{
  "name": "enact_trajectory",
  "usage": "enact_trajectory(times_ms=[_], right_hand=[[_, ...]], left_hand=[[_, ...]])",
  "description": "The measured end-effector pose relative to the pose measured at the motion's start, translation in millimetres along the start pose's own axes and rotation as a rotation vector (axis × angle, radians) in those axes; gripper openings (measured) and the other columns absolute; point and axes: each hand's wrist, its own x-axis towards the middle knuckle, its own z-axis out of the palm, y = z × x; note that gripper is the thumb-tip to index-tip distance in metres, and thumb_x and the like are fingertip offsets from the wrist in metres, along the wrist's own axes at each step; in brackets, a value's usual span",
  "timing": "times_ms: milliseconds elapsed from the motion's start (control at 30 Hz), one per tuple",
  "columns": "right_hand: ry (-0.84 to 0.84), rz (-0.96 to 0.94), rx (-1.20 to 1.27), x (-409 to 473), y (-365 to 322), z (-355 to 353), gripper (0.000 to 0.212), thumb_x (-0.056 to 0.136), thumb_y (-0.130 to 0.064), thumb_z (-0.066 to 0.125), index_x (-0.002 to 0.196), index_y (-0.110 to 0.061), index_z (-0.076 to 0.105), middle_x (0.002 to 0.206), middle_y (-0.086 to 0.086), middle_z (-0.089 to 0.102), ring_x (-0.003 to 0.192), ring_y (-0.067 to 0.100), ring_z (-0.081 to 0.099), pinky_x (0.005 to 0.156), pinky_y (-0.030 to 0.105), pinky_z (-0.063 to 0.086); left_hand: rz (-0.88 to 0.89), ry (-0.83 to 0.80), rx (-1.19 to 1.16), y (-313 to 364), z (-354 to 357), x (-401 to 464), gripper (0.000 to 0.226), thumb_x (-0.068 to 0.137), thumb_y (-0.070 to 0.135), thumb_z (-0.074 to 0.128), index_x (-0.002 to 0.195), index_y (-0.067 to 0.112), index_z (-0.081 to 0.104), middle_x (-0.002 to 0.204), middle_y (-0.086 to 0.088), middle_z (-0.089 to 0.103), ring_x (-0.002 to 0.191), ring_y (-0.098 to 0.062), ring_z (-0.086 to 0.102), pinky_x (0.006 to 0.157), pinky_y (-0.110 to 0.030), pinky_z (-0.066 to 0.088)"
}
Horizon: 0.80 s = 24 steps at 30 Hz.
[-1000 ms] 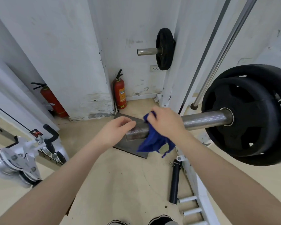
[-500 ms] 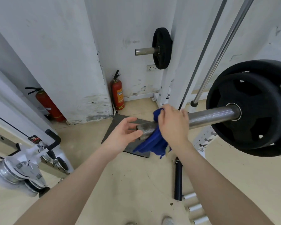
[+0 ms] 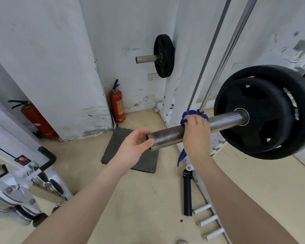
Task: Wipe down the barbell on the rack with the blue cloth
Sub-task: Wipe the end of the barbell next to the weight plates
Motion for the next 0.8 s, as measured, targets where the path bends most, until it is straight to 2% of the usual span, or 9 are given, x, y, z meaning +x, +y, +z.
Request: enact_trajectory(times_ms=[200,267,367,433,500,600,633,733,800], right_hand=[[-0.095,-0.491,-0.009,-3.2,27.9,-13.9,0.039,0.074,0.0,0.069,0.112,-0.008,0.059,0.117,0.012,0.062,0.104,0.032,0.056,0.096,0.041,0.043],[-0.166,-0.342,-0.05,12.0,52.8,-25.7,0.043,0.074,-0.001,0.068,0.115,-0.009,0.057,0.119,0.012,0.06,0.106,0.033,0.054,0.095,0.042,0.042],[-0.061,-0.02,0.045,21.8,66.3,-24.9,0.035,0.082,-0.001,0.057,0.116,-0.007,0.055,0.12,0.012,0.056,0.111,0.03,0.05,0.097,0.039,0.04],[-0.048,-0.032,0.056,16.6,54.3,-18.2,0.036,0.077,-0.003,0.064,0.112,-0.011,0.057,0.118,0.008,0.057,0.111,0.025,0.049,0.097,0.033,0.037],[-0.063,-0.189,0.101,7.9,50.3,-12.9,0.036,0.076,0.005,0.063,0.109,-0.01,0.06,0.117,0.007,0.059,0.11,0.026,0.051,0.098,0.033,0.037],[-0.127,-0.418,0.036,12.7,73.9,-24.8,0.058,0.063,0.011,0.067,0.116,-0.011,0.059,0.124,0.009,0.058,0.111,0.031,0.053,0.098,0.04,0.039],[-0.127,-0.396,-0.007,22.8,90.3,-28.7,0.063,0.062,0.009,0.068,0.121,-0.011,0.057,0.127,0.009,0.057,0.113,0.031,0.051,0.1,0.041,0.038],[-0.091,-0.056,-0.064,46.1,123.1,-46.4,0.059,0.077,0.004,0.056,0.133,-0.013,0.049,0.136,0.008,0.049,0.125,0.029,0.041,0.108,0.04,0.03],[-0.097,0.019,-0.078,50.2,125.4,-47.4,0.06,0.078,0.004,0.057,0.135,-0.011,0.047,0.138,0.009,0.046,0.127,0.03,0.038,0.11,0.041,0.029]], left_hand=[[0.074,-0.042,0.172,4.7,2.4,-0.3,0.031,0.092,0.019,0.054,0.116,0.039,0.058,0.117,0.008,0.057,0.104,-0.01,0.057,0.094,-0.025,0.042],[0.102,-0.02,0.273,7.5,3.4,-1.8,0.031,0.093,0.019,0.052,0.117,0.037,0.058,0.116,0.008,0.055,0.107,-0.01,0.053,0.091,-0.02,0.037],[0.213,0.099,0.526,14.2,11.1,-3.0,0.031,0.089,0.016,0.053,0.117,0.027,0.061,0.118,0.004,0.053,0.115,-0.016,0.046,0.096,-0.028,0.037],[0.262,0.217,0.683,23.1,21.4,-3.9,0.027,0.086,0.016,0.055,0.11,0.021,0.065,0.12,0.0,0.054,0.117,-0.023,0.043,0.098,-0.037,0.039],[0.29,0.275,0.781,34.0,35.0,-4.3,0.024,0.086,0.019,0.055,0.108,0.018,0.066,0.119,-0.002,0.055,0.114,-0.025,0.043,0.096,-0.04,0.041],[0.395,0.268,0.832,47.0,59.0,-2.0,0.028,0.086,0.022,0.057,0.113,0.017,0.063,0.118,-0.004,0.057,0.108,-0.026,0.047,0.091,-0.041,0.043],[0.414,0.255,0.856,49.9,66.9,0.1,0.03,0.087,0.024,0.057,0.115,0.017,0.062,0.118,-0.004,0.057,0.108,-0.026,0.048,0.091,-0.04,0.043],[0.408,0.187,1.011,52.6,85.6,6.7,0.042,0.089,0.037,0.053,0.129,0.026,0.05,0.127,0.002,0.05,0.117,-0.022,0.042,0.098,-0.037,0.033],[0.382,0.172,1.134,48.3,94.1,11.7,0.052,0.087,0.044,0.053,0.136,0.028,0.041,0.129,0.004,0.048,0.12,-0.021,0.04,0.101,-0.036,0.029]])
